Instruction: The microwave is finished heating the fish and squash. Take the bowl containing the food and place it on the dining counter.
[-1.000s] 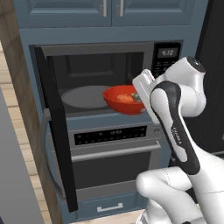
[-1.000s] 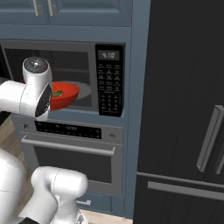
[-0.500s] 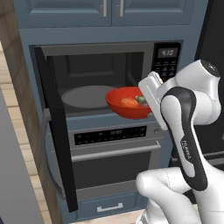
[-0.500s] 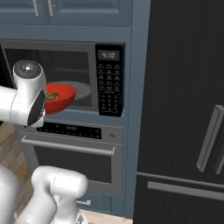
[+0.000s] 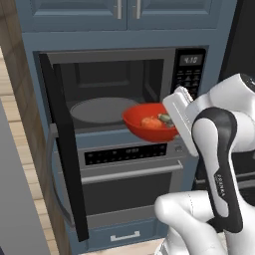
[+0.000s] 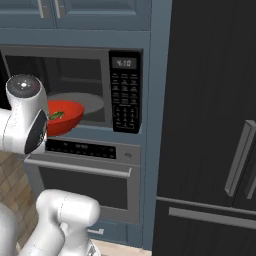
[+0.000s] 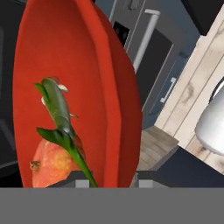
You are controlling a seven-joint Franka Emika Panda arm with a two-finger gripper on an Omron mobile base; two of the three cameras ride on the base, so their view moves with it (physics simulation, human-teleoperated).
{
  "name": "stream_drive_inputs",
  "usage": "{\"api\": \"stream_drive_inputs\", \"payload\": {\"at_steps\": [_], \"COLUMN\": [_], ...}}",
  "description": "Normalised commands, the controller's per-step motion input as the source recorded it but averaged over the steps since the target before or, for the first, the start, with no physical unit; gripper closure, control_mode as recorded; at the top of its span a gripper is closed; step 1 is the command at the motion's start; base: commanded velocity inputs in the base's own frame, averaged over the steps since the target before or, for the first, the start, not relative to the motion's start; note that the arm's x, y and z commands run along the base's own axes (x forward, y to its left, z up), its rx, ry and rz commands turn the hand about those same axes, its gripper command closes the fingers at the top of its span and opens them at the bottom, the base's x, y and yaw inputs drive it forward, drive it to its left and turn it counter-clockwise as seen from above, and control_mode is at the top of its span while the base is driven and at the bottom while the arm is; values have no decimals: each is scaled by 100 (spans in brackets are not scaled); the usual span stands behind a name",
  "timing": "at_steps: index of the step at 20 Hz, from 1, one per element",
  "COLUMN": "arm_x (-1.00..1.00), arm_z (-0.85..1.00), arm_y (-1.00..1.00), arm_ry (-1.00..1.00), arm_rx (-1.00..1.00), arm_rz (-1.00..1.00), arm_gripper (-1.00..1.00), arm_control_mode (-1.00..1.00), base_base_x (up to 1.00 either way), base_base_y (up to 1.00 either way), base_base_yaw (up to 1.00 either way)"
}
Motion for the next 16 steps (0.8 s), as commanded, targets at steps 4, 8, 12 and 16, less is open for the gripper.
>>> {"api": "stream_drive_inputs", "payload": {"at_steps": [4, 8, 12, 16], "arm_x": [-67, -27, 38, 30], "arm_z": [0, 0, 0, 0], "arm_y": [-19, -10, -2, 0], "arm_ry": [-14, -18, -7, 0], "arm_rx": [0, 0, 1, 0], "arm_rz": [0, 0, -2, -1], "arm_gripper": [100, 100, 100, 100], "arm_control_mode": [-100, -100, -100, -100], "base_base_x": [0, 0, 0, 0], "base_base_y": [0, 0, 0, 0], "base_base_yaw": [0, 0, 0, 0]}}
